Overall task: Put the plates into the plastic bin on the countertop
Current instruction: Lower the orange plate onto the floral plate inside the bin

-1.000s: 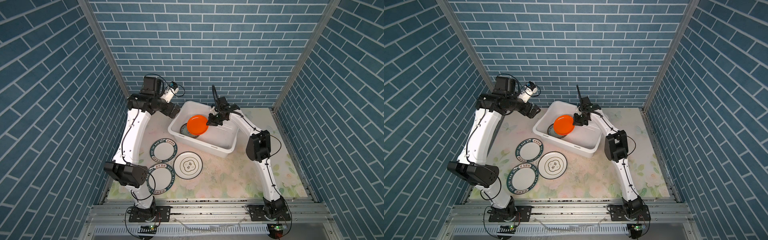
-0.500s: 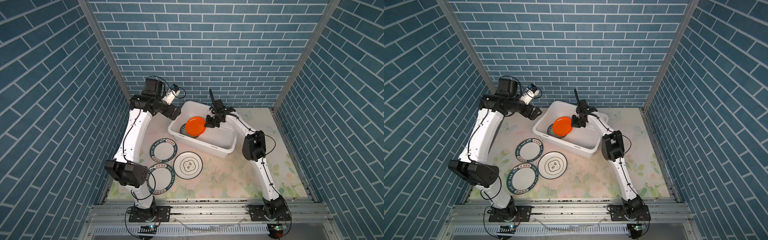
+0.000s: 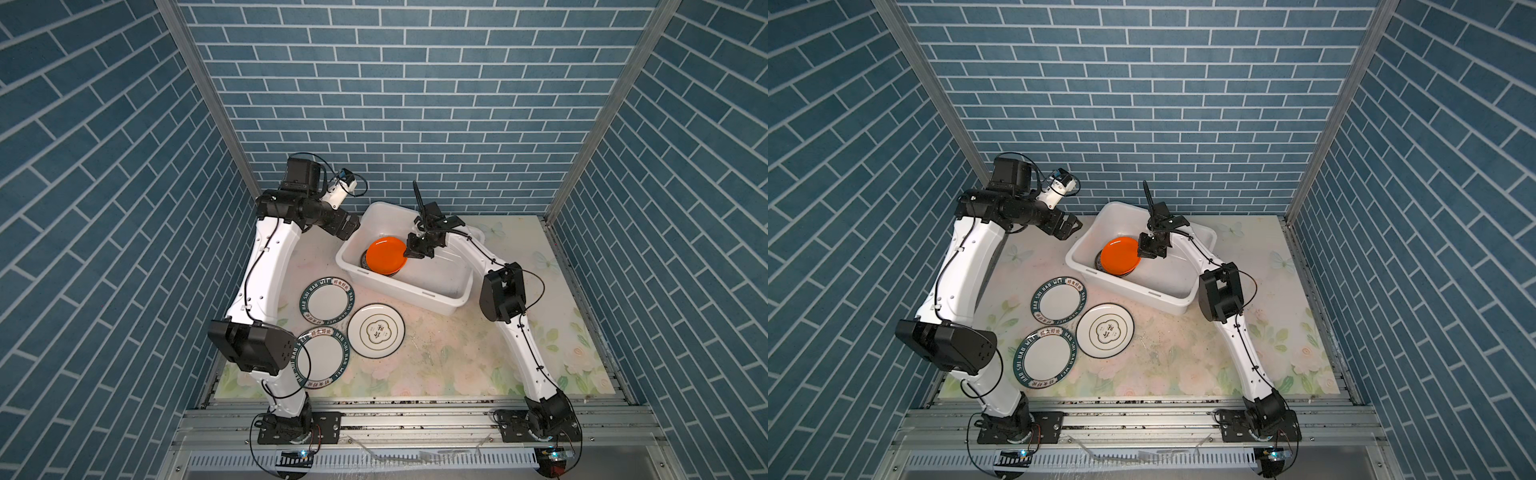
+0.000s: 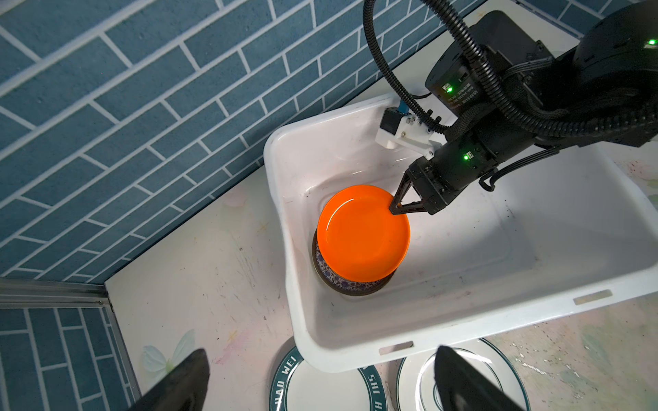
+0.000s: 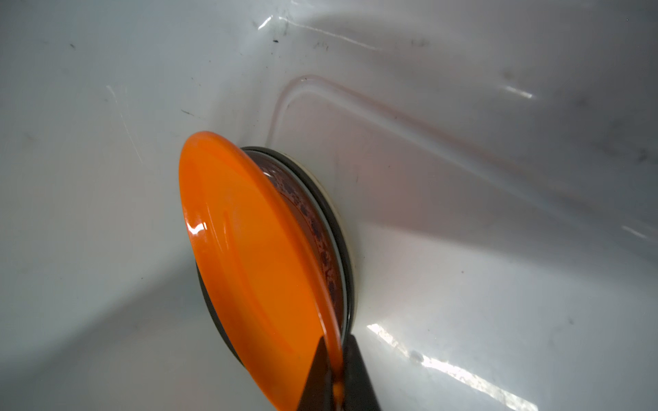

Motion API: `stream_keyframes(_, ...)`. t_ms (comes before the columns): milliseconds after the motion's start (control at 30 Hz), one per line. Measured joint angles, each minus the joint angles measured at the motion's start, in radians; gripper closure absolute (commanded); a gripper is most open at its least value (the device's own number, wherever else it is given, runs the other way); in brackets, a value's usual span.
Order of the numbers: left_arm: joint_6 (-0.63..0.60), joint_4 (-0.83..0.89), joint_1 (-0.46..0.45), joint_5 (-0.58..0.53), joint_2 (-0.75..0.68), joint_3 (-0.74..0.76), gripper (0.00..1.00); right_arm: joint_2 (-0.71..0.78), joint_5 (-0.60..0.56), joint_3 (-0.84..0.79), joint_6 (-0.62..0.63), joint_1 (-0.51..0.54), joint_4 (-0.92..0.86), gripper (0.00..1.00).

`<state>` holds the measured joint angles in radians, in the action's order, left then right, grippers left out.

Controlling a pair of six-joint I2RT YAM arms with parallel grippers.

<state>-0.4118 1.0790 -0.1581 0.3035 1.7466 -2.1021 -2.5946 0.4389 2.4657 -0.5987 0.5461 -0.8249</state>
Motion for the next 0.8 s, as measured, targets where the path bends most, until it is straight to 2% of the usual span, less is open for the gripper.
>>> stream_keyframes(467,0.004,-0.009,0.018,0.011,0.0,0.011,0.01,-0.022,0.027,0.007,-0.033,0.007,0.003,0.87)
stream_keyframes(800,0.012,-0.02,0.018,0.013,0.0,0.019,0.0,-0.022,0.027,0.007,-0.033,0.01,-0.006,0.84)
